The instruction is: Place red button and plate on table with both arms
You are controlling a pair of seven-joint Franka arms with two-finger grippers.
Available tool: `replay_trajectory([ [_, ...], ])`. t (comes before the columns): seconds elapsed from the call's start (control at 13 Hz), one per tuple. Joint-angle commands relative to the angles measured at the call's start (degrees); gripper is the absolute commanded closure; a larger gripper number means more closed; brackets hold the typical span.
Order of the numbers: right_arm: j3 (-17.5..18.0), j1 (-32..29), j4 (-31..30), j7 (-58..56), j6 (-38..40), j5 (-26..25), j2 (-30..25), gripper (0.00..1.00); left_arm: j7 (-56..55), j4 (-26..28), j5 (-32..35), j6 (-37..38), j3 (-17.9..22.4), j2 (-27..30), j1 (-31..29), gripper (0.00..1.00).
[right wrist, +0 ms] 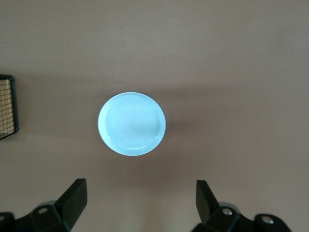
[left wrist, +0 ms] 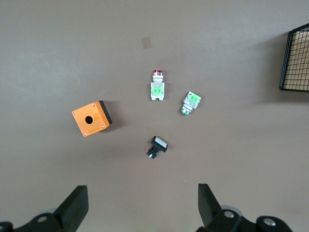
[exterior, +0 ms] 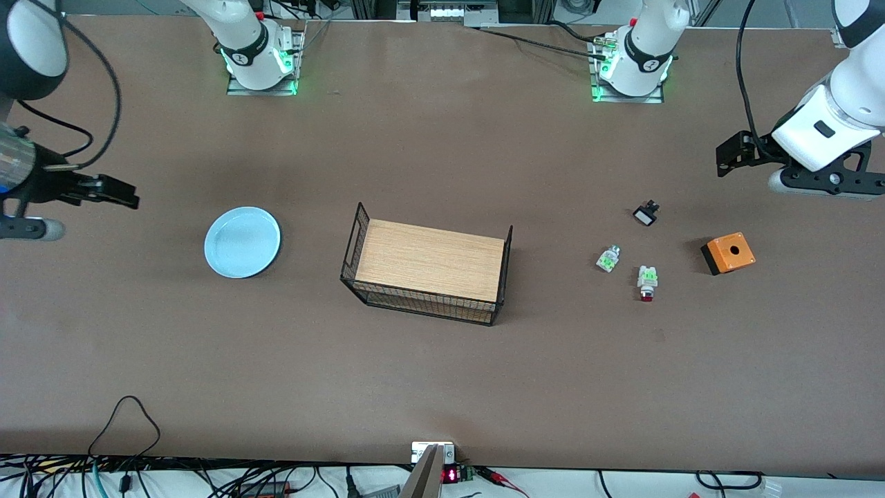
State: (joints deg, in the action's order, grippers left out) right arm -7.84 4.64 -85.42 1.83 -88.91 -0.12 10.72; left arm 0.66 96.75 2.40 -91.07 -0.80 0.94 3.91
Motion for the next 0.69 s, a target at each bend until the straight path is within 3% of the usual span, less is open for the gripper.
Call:
replay_trajectory([
  [0.0, 0.54, -2.45, 0.69, 0.89, 0.66, 0.56, 0.27, 0.00, 1.10, -0.95, 1.65, 1.25, -0.08, 0.20, 0.39, 0.00],
  [0.62, 0.81, -2.27, -3.88, -3.24, -2.06, -0.05, -5.35, 0.00, 1.10, -1.03, 1.65, 1.33, -0.17, 0.29, 0.39, 0.00],
])
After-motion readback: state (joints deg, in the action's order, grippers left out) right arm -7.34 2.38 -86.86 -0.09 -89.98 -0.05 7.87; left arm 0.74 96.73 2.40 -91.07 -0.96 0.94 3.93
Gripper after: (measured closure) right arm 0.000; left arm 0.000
